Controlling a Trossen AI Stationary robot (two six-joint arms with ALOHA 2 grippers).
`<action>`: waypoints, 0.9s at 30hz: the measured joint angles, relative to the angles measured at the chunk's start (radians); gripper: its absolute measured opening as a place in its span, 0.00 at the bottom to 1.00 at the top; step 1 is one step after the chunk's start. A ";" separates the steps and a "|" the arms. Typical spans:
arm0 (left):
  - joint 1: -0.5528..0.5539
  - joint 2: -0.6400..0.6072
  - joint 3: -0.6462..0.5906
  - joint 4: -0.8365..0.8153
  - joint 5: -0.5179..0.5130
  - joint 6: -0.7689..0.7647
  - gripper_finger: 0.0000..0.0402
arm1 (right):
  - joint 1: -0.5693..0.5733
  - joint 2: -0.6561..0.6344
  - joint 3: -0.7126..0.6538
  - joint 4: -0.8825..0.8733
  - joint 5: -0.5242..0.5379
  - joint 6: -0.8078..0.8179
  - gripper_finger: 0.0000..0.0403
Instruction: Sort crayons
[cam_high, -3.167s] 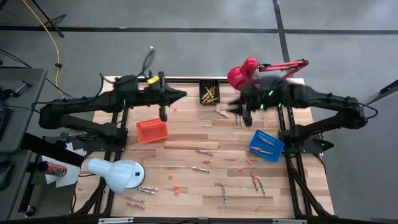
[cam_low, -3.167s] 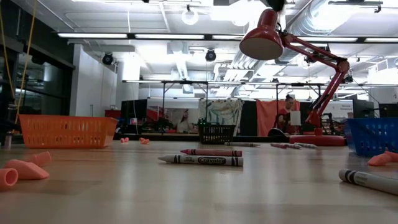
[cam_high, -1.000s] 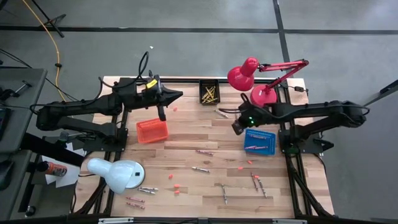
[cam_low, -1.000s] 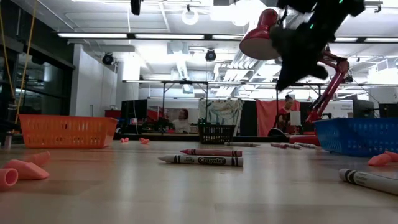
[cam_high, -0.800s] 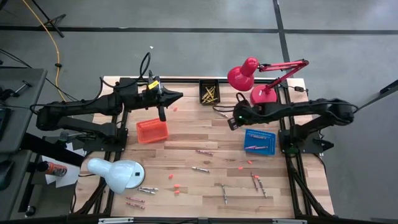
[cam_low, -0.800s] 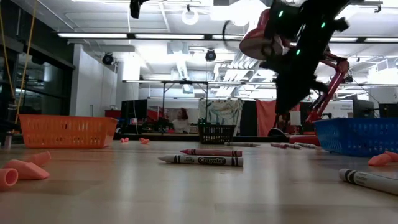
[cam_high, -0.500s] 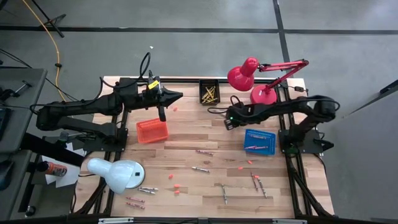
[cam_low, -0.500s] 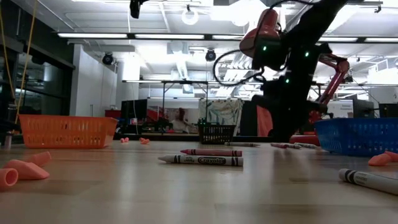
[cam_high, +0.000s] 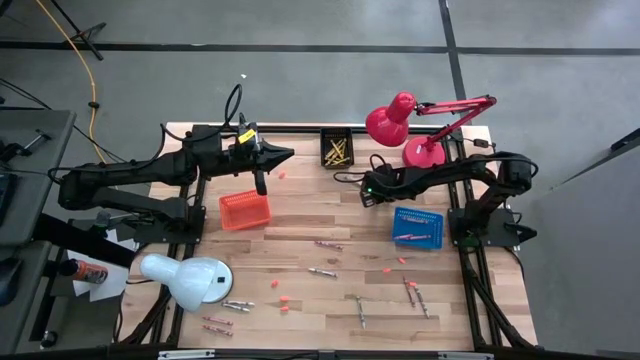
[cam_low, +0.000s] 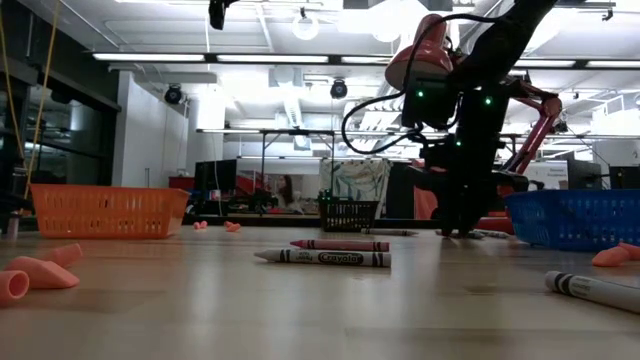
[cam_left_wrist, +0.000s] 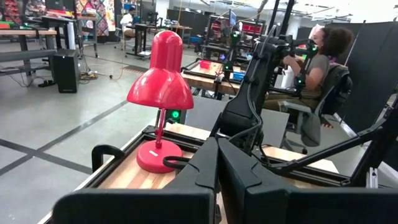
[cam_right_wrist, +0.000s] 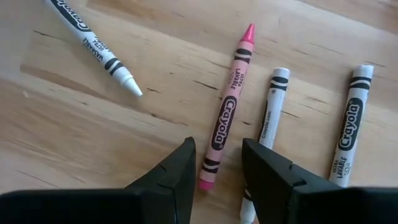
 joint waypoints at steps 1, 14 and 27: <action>0.000 0.000 0.000 0.000 0.000 0.000 0.00 | -0.001 0.000 0.000 0.000 -0.001 0.013 0.31; 0.000 0.000 0.000 0.002 0.000 0.000 0.00 | -0.006 -0.001 0.001 0.001 -0.049 -0.036 0.02; 0.000 0.000 0.000 0.037 0.000 0.000 0.00 | 0.064 -0.313 -0.001 0.052 -0.176 -0.293 0.00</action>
